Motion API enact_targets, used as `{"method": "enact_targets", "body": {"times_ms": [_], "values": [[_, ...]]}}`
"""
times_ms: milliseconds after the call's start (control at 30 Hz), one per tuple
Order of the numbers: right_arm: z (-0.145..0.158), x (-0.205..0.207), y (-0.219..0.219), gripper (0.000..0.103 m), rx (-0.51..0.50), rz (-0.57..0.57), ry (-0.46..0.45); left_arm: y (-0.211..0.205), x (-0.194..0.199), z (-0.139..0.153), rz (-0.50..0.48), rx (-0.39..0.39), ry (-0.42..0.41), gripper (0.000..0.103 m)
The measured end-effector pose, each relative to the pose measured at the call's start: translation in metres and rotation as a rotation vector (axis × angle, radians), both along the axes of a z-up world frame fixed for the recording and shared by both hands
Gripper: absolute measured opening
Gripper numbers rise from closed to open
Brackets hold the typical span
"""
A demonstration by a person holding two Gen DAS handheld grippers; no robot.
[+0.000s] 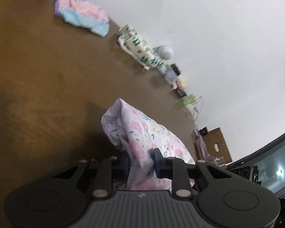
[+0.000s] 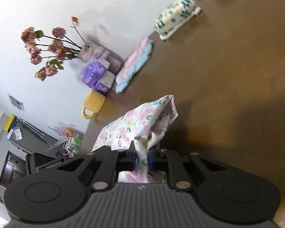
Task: Fold clothes
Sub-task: 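Carry the dress bundle with both grippers toward the cream floral cloth stack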
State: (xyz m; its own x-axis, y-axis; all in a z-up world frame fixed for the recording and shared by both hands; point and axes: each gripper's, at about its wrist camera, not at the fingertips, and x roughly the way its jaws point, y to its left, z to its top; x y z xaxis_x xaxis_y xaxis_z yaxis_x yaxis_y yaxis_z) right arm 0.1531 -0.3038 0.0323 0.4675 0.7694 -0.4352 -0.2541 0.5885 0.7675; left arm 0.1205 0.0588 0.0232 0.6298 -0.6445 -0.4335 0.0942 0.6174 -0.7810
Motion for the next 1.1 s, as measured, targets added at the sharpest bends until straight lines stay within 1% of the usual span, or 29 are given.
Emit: {"method": "enact_targets", "body": {"times_ms": [200, 333, 467, 533, 700, 867, 967, 1100], "values": [[0.031, 0.019, 0.001, 0.011, 0.006, -0.001, -0.098, 0.0, 0.015, 0.025, 0.028, -0.027, -0.087, 0.023], [0.052, 0.043, 0.002, 0.011, 0.002, -0.006, -0.167, 0.0, 0.034, 0.041, 0.048, -0.048, -0.135, 0.023], [0.069, 0.069, 0.001, 0.011, 0.007, -0.02, -0.212, -0.007, 0.06, 0.064, 0.049, -0.015, -0.187, 0.023], [0.078, 0.082, 0.0, 0.011, 0.009, -0.028, -0.235, -0.009, 0.076, 0.074, 0.052, -0.012, -0.202, 0.023], [0.104, 0.125, -0.005, 0.011, 0.014, -0.042, -0.269, -0.016, 0.12, 0.102, 0.063, -0.008, -0.237, 0.023], [0.134, 0.177, -0.009, 0.011, 0.037, -0.064, -0.282, -0.02, 0.17, 0.13, 0.073, -0.05, -0.253, 0.023], [0.15, 0.209, -0.011, 0.011, 0.06, -0.073, -0.283, -0.023, 0.198, 0.148, 0.098, -0.061, -0.275, 0.022], [0.169, 0.249, -0.012, 0.011, 0.049, -0.08, -0.295, -0.026, 0.233, 0.164, 0.12, -0.084, -0.302, 0.022]]}}
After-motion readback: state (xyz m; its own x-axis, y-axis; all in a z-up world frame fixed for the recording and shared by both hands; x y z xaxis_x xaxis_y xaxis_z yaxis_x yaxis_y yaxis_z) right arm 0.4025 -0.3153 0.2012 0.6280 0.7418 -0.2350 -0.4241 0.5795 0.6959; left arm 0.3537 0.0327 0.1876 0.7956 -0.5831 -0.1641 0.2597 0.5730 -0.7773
